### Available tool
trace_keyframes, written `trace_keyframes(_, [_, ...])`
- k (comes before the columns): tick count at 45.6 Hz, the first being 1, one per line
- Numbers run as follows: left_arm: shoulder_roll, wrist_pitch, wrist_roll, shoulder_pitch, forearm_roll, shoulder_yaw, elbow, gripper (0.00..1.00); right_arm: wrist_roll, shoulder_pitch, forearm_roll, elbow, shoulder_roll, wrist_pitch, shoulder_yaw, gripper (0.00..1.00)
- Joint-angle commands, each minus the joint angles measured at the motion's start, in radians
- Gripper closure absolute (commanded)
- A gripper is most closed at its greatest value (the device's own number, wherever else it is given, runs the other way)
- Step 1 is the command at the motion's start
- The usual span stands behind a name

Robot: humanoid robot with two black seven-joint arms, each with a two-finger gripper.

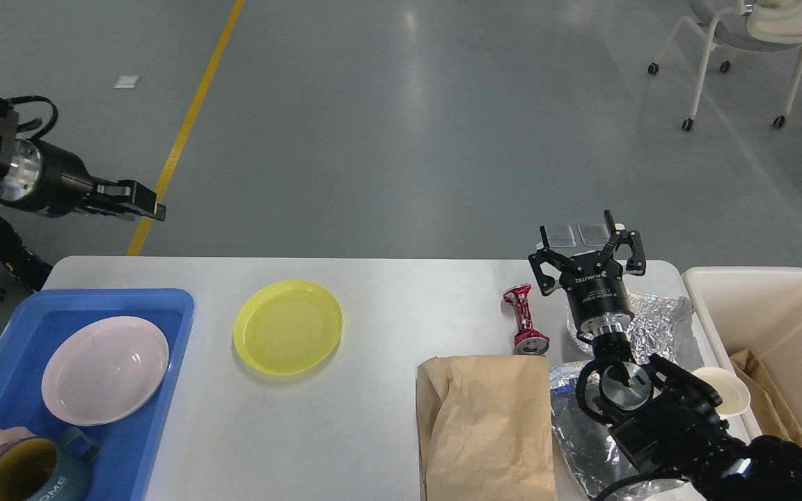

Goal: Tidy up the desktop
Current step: 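Reach the left gripper to the yellow plate edge and grasp it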

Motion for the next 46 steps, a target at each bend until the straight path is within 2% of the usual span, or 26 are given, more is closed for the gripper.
trace_keyframes(1, [-0.007, 0.016, 0.051, 0.018, 0.003, 0.057, -0.119, 0.49, 0.0, 0.0, 0.0, 0.0, 0.0, 0.0, 0.0, 0.0])
trace_keyframes(7, [-0.003, 0.13, 0.1, 0.015, -0.046, 0.2, -0.233, 0.49, 0.0, 0.001, -0.002, 0.0, -0.001, 0.0, 0.0, 0.0])
trace_keyframes(14, [-0.015, 0.238, 0.146, -0.009, -0.276, 0.404, -0.326, 0.47, 0.0, 0.001, 0.0, 0.0, 0.0, 0.0, 0.0, 0.0])
trace_keyframes(20, [-0.082, 0.353, 0.154, -0.014, -0.438, 0.493, -0.329, 0.47, 0.0, 0.001, 0.0, 0.0, -0.001, 0.0, 0.0, 0.0])
trace_keyframes(22, [-0.096, 0.384, 0.157, -0.009, -0.497, 0.501, -0.328, 0.47, 0.0, 0.001, 0.0, 0.0, -0.001, 0.001, 0.0, 0.0])
trace_keyframes(32, [-0.121, 0.478, 0.226, 0.066, -0.673, 0.499, -0.32, 0.47, 0.0, 0.001, 0.0, 0.0, 0.0, 0.001, 0.0, 0.0])
trace_keyframes(37, [-0.138, 0.551, 0.275, 0.109, -0.695, 0.49, -0.32, 0.48, 0.0, 0.001, 0.0, 0.0, 0.0, 0.001, 0.0, 0.0])
trace_keyframes(40, [-0.144, 0.63, 0.304, 0.176, -0.724, 0.444, -0.317, 0.48, 0.0, 0.001, 0.0, 0.0, -0.001, 0.001, 0.0, 0.0])
trace_keyframes(46, [-0.145, 0.697, 0.353, 0.251, -0.73, 0.346, -0.303, 0.48, 0.0, 0.001, 0.0, 0.002, -0.001, 0.001, 0.0, 0.0])
